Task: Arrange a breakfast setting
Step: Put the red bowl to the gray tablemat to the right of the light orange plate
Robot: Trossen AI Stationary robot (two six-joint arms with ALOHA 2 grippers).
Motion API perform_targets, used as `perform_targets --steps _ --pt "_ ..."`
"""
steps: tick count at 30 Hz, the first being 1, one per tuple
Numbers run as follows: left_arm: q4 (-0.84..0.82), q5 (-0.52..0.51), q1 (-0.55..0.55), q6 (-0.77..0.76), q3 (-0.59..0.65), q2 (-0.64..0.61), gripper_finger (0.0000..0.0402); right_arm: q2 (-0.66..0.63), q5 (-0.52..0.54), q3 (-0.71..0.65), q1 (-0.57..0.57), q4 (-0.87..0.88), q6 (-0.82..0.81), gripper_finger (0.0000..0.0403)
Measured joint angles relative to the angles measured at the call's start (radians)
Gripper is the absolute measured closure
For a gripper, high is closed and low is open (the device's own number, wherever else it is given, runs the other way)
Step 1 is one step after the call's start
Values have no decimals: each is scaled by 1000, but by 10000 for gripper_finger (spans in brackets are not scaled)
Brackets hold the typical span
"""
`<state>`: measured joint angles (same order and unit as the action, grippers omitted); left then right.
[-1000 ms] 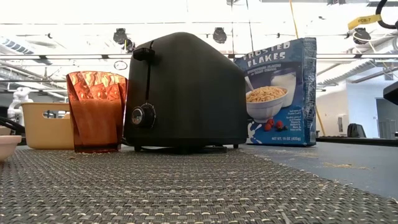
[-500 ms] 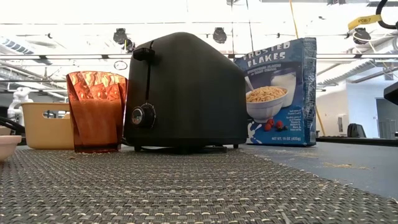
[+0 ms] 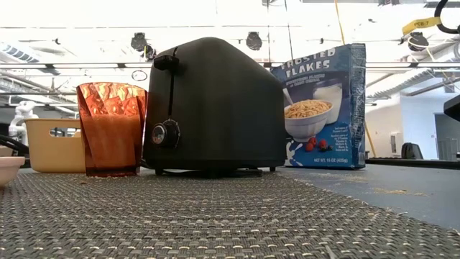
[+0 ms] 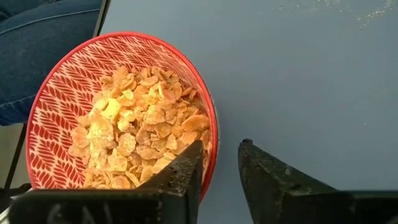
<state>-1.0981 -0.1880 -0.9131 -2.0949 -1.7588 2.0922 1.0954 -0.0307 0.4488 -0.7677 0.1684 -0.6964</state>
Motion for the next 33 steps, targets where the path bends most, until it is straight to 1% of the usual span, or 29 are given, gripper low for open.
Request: perform_targets --steps 8,24,33 --pt "0 0 0 0 0 0 220 0 0 0 0 -34 0 337" --pt "0 0 0 19 0 0 220 0 2 -1 0 -27 1 388" --pt "0 0 0 24 0 0 220 0 2 -1 0 -29 1 390"
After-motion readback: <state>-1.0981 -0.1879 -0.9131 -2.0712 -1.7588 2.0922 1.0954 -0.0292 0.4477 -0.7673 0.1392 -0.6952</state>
